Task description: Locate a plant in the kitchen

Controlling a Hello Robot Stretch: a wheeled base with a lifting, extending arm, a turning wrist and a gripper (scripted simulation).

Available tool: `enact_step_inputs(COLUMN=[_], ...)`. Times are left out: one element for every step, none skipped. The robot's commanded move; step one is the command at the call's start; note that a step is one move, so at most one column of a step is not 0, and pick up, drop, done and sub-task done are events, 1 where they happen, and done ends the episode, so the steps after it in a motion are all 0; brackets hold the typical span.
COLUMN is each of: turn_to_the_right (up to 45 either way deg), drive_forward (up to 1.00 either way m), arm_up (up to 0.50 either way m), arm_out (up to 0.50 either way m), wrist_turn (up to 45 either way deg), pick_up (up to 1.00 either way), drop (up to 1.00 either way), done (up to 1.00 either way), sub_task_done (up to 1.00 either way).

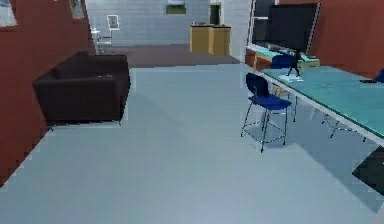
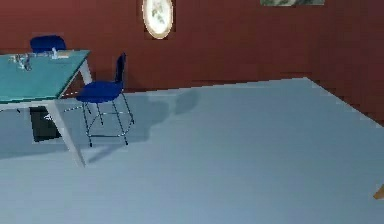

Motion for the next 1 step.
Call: enact_step_inputs(turn_to_the_right=[-3.0], drive_forward=[0.00], arm_up=[0.00], arm_out=[0.00], wrist_turn=[0.0], pick_up=[0.00], drop=[0.00], done=[0.00], sub_task_done=[0.00])
